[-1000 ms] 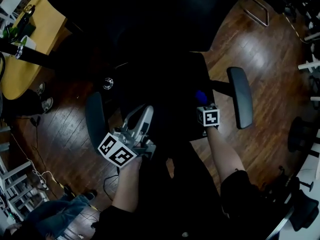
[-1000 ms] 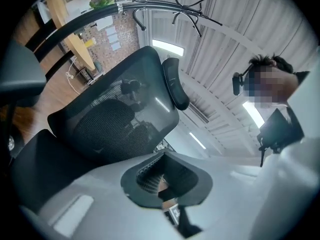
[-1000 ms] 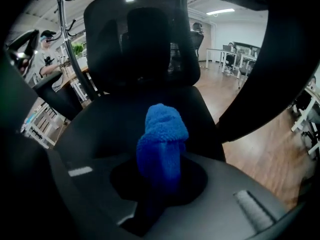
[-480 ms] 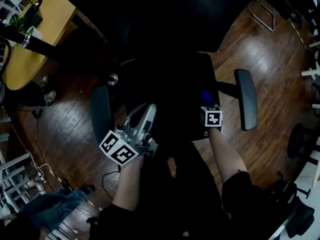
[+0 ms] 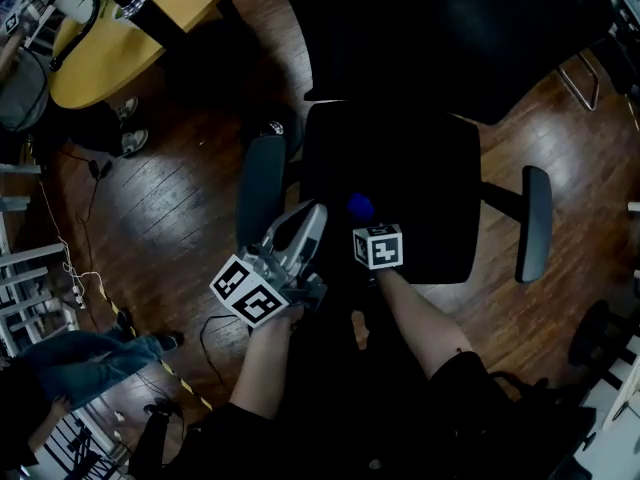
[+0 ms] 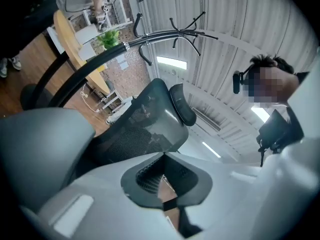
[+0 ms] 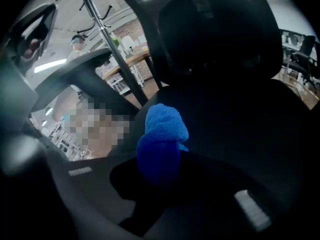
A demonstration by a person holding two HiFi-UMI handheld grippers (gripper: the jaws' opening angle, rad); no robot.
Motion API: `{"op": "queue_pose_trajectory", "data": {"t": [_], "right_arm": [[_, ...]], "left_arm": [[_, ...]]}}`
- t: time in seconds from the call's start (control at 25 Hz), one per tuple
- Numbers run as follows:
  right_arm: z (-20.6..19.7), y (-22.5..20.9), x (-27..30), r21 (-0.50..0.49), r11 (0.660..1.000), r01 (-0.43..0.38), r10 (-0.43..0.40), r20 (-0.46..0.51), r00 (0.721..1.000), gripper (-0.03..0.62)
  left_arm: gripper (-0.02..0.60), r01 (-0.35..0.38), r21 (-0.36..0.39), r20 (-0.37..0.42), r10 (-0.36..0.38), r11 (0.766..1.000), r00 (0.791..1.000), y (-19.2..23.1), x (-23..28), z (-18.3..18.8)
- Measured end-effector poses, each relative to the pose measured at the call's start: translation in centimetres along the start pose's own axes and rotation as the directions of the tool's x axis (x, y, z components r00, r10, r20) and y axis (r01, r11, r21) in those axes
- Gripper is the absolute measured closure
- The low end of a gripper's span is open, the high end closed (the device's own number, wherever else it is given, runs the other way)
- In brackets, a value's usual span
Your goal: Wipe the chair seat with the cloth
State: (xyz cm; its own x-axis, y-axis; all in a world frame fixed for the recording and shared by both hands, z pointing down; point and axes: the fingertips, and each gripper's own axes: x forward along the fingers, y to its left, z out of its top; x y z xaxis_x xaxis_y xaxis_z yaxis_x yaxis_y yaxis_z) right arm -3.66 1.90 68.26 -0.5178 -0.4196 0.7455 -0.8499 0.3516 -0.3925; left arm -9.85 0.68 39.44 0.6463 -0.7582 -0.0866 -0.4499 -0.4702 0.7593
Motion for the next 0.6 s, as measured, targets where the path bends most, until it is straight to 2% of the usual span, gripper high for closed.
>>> {"op": "queue_pose_trajectory", "data": {"t": [0.12, 0.2, 0.44, 0.6], "right_arm": [[-1.7, 5.4, 2.1, -0.040, 0.997, -0.071, 0.069, -0.051, 0.996, 0.557], [-2.7, 6.9, 2.8, -0.056, 0.996, -0.073, 0.070, -0.058, 0.996, 0.557], [-3.1, 7.2, 2.9, -0.079, 0.993, -0.093, 0.091, -0.031, 0.995, 0.557], [-3.3, 4.9, 1.8, -0.040, 0.998, -0.053, 0.051, -0.033, 0.998, 0.557]], "left_arm": [[0.588, -0.028, 0.006, 0.027, 0.028, 1.000, 0.999, 0.4, -1.6, 0.8], [0.588, -0.039, 0.005, 0.040, 0.039, 0.999, 0.998, 0.5, -2.2, 1.0], [0.588, -0.029, 0.000, 0.035, 0.029, 1.000, 0.999, 0.8, -2.7, 0.9], [0.588, 0.005, -0.006, 0.006, -0.005, 1.000, 1.000, 0.7, -1.3, 0.2]]}}
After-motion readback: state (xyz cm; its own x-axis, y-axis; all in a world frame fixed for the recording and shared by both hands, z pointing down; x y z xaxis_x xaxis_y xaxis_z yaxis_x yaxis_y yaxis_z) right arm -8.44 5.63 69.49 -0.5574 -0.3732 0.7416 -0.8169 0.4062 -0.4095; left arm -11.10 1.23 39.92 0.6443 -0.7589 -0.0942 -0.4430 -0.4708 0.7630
